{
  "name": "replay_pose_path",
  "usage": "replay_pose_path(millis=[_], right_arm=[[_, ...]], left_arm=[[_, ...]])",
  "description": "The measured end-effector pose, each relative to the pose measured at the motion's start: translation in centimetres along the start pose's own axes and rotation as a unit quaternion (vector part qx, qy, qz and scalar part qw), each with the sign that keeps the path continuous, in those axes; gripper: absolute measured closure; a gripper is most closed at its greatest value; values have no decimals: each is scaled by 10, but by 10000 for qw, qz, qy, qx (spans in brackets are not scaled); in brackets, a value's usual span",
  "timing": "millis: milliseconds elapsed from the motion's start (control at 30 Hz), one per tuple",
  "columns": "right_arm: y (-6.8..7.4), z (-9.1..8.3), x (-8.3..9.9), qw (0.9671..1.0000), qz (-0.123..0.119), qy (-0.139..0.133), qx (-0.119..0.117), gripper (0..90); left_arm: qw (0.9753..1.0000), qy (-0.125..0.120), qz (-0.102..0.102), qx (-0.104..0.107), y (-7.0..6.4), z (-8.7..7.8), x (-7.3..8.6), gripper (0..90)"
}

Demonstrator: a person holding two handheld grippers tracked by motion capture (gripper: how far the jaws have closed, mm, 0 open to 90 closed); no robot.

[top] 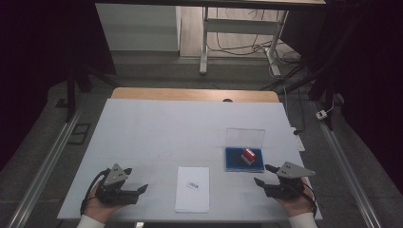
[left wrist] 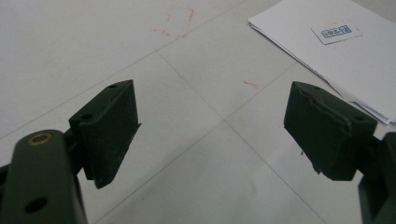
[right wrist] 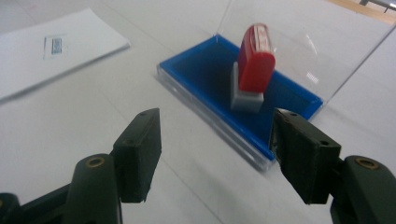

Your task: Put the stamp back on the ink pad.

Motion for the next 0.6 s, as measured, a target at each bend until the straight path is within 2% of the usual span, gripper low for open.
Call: replay_pose_path(millis=[133,600], right_arm=[[-1,1,6,10000,-1,7,-7,346],[2,2,3,10000,-92,12,-34,348]], left_arm=[[10000,4,1,-1,0,1,0,181],[10000,21,7,-12,1,1,1,181]])
Point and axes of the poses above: each handheld gripper's, and its own axes: z roughly forward along the jaws, x roughly out of its underside, y roughly to its left, the point moved 7 cm from there along z, roughly forward along the jaws, and after that the axes turned 13 degrees about y, right-handed, at the moved point
